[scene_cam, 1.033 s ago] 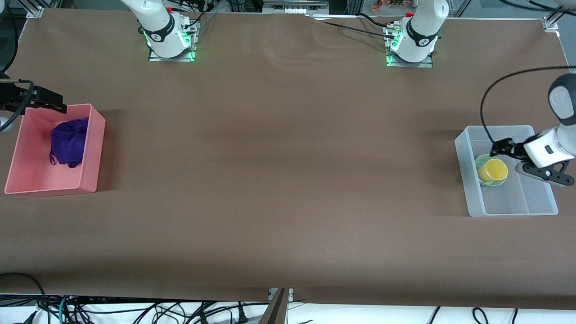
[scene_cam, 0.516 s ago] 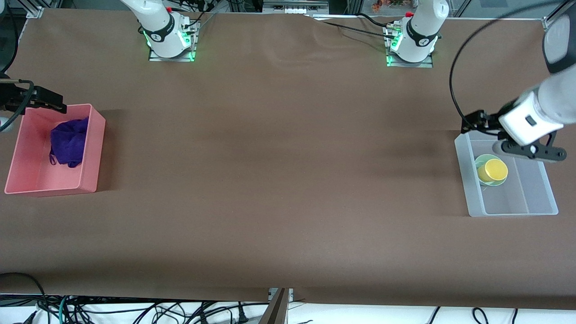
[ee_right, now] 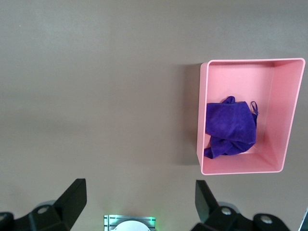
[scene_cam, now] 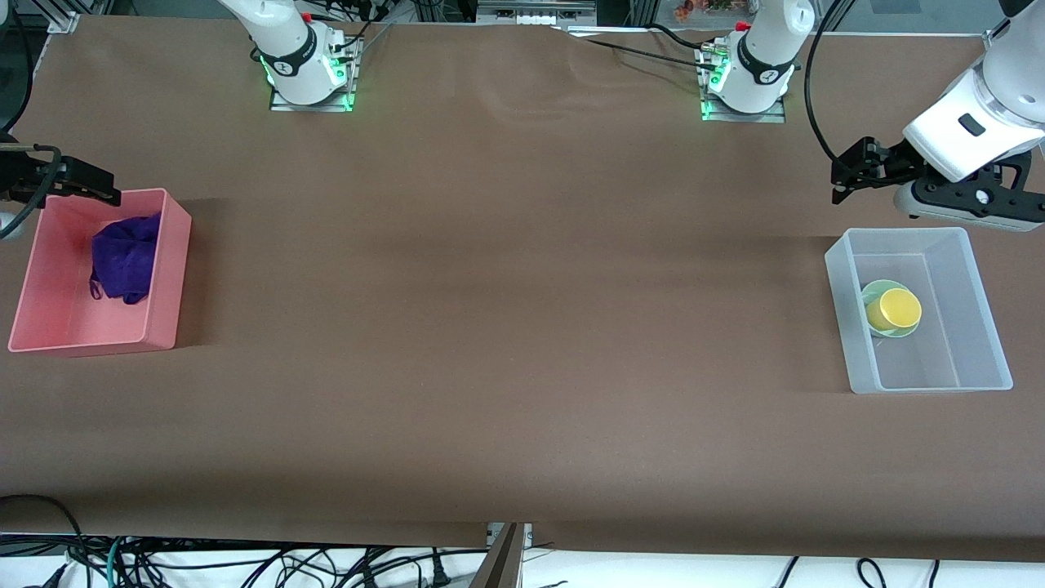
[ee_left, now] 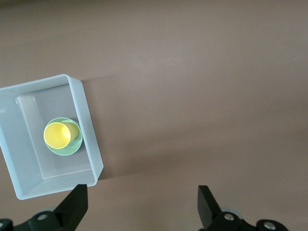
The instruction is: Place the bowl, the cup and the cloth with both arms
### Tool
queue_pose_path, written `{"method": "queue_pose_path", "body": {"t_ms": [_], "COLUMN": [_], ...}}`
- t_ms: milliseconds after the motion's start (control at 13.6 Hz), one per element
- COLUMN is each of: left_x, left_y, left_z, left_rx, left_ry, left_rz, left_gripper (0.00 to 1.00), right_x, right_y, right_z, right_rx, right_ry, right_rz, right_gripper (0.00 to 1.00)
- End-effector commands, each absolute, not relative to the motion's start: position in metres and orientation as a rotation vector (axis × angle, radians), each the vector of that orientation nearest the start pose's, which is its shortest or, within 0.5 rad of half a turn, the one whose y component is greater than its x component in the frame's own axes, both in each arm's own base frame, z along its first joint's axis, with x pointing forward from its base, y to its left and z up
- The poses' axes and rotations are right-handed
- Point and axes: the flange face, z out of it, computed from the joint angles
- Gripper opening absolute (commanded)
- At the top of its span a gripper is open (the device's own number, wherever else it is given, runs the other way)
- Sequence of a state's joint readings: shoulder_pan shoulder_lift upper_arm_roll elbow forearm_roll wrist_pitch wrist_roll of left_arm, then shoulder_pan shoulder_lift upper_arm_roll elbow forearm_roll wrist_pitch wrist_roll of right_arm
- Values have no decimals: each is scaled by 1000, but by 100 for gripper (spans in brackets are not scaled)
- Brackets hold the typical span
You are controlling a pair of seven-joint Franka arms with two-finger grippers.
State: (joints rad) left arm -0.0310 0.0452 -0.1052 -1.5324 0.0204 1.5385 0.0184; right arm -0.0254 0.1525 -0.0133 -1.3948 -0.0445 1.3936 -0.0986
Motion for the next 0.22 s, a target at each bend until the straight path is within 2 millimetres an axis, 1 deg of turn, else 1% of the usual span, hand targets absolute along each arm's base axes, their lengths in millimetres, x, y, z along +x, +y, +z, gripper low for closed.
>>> {"method": "queue_pose_path", "body": {"t_ms": [0,148], "left_x": [548,548], "left_y": [-56,-47], "left_z": [596,592], "left_rx": [-3113,-3113], "left_ry": [174,154], "left_rz": [61,80], "left_gripper": [100,100], "right_x": [579,580], "right_y": [-28,-28], "right_z": [608,607], "right_rx": [-3165,-3165], "right_ry": [-69,-69], "right_rz": [237,240], "right_gripper": [100,100]}}
